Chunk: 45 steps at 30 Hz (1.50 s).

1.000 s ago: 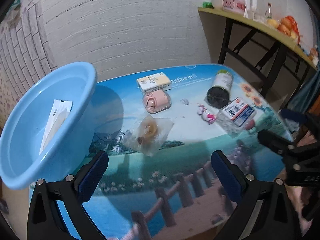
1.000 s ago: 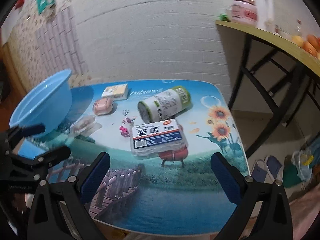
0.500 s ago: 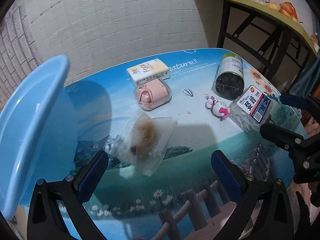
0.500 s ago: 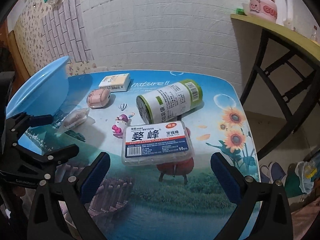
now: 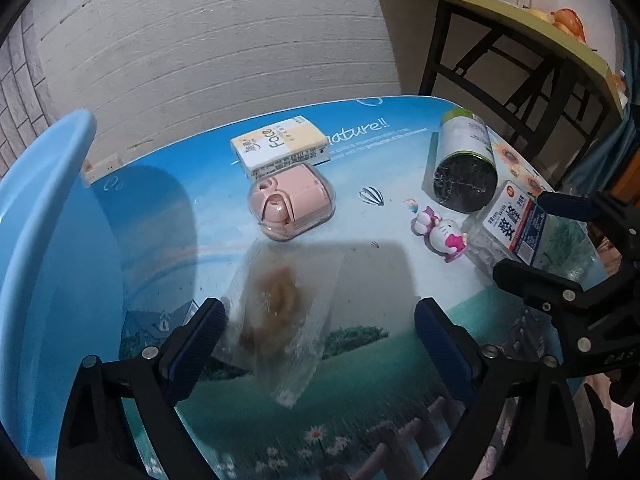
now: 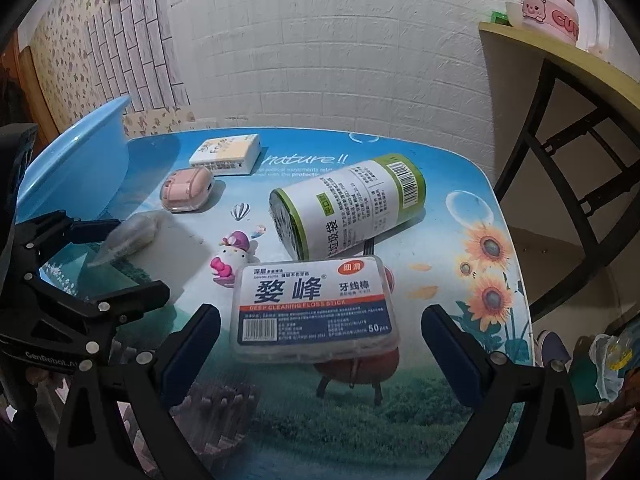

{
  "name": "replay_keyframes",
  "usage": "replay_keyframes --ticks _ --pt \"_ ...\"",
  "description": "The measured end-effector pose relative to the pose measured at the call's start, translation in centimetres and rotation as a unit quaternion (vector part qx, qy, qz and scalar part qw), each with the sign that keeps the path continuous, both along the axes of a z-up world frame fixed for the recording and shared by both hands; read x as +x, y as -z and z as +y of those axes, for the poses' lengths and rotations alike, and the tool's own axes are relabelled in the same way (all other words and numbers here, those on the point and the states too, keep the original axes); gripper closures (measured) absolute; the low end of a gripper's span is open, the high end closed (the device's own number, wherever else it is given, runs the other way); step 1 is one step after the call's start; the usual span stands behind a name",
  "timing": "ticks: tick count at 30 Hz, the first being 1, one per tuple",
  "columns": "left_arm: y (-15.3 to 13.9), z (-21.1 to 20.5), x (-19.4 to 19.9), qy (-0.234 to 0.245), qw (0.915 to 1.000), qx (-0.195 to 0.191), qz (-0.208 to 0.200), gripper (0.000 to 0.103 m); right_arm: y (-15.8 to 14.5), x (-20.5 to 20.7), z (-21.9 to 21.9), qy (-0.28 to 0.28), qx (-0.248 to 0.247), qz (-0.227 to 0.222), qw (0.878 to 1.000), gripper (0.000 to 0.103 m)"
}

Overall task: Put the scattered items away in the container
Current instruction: 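Grasp the wrapped pastry bag with the left gripper while the right grasps the floss box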

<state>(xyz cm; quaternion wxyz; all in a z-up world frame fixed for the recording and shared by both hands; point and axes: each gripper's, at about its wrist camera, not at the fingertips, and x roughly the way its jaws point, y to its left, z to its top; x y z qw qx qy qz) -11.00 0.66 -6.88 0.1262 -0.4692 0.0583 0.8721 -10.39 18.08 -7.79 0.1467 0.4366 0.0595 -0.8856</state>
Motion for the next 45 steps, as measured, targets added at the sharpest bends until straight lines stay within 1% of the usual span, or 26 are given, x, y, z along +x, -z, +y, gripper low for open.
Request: replay_keyframes --ticks 5,8,10,13,16,18,19,21,23,24,25,28,30,32,34,35,36,37,39,42,45 --pt "-0.1 -0.1 -0.5 0.006 1.0000 0.001 0.003 0.007 0.5 -0.8 -0.1 0.004 0.004 -0.008 1.000 0.002" --pt "0.1 -0.3 -1.0 0.000 1.0000 -0.007 0.002 0.006 0.5 -1.0 -0.2 0.002 0.002 -0.009 1.000 0.002" --pt "0.2 -0.6 -1.2 -0.001 1.0000 0.002 0.000 0.007 0.6 -1.2 -0.2 0.002 0.000 -0.010 1.000 0.002" --pt "0.2 -0.5 -1.2 0.006 1.0000 0.002 0.006 0.009 0.7 -1.3 -0.3 0.000 -0.005 -0.011 1.000 0.002" --pt "0.2 -0.6 -1.0 0.016 0.9997 0.007 0.017 0.018 0.6 -1.5 -0.2 -0.002 -0.010 -0.011 1.000 0.002" --pt "0.1 -0.7 -1.0 0.015 0.9996 0.010 0.020 0.021 0.7 -1.7 -0.1 -0.002 -0.012 -0.011 1.000 0.002" --pt "0.1 -0.8 -0.9 0.014 0.9996 0.012 0.021 0.025 0.7 -1.8 -0.1 -0.002 -0.014 -0.013 1.000 0.002" --pt "0.0 -0.8 -0.7 0.017 0.9994 0.015 0.026 0.033 0.8 -2.0 -0.1 -0.004 -0.017 -0.016 1.000 0.002" --pt "-0.1 -0.7 -0.4 0.027 0.9990 0.017 0.030 0.047 0.9 -2.1 -0.2 -0.006 -0.018 -0.019 1.000 0.002" --pt "-0.2 -0.6 -0.2 0.033 0.9988 0.020 0.031 0.050 0.9 -2.1 -0.2 -0.008 -0.018 -0.019 1.000 0.002" --pt "-0.3 -0.4 -0.1 0.038 0.9986 0.021 0.031 0.056 0.9 -2.1 -0.3 -0.009 -0.018 -0.019 1.000 0.002" --pt "-0.4 0.1 0.3 0.049 0.9981 0.024 0.029 0.061 0.9 -2.1 -0.4 -0.011 -0.015 -0.016 1.000 0.005" --pt "-0.5 0.5 0.6 0.056 0.9977 0.025 0.028 0.063 0.9 -2.0 -0.5 -0.011 -0.012 -0.010 1.000 0.014" --pt "-0.5 0.6 0.8 0.058 0.9976 0.029 0.027 0.064 0.8 -1.6 -0.5 -0.017 -0.013 -0.002 1.000 0.020" --pt "-0.6 0.4 0.9 0.057 0.9975 0.037 0.019 0.066 0.8 -1.4 -0.5 -0.024 -0.012 -0.002 1.000 0.020" --pt "-0.7 0.3 0.9 0.056 0.9975 0.042 0.015 0.071 0.8 -1.3 -0.4 -0.025 -0.014 -0.002 1.000 0.020" --pt "-0.9 0.2 0.9 0.052 0.9974 0.048 0.011 0.074 0.7 -1.1 -0.3 -0.026 -0.016 -0.003 1.000 0.021" --pt "-1.1 0.1 0.9 0.051 0.9971 0.056 0.008 0.079 0.6 -1.0 -0.2 -0.026 -0.019 -0.004 0.999 0.021" --pt "-1.2 -0.2 0.8 0.045 0.9968 0.066 -0.004 0.079 0.5 -0.7 0.1 -0.024 -0.030 -0.007 0.999 0.021" --pt "-1.4 0.0 1.6 0.046 0.9972 0.060 0.002 0.079 0.4 -0.3 0.3 -0.017 -0.035 -0.012 0.999 0.021" --pt "-1.8 0.0 2.4 0.046 0.9970 0.062 0.008 0.079 0.2 0.6 0.6 -0.011 -0.034 -0.014 0.999 0.021"
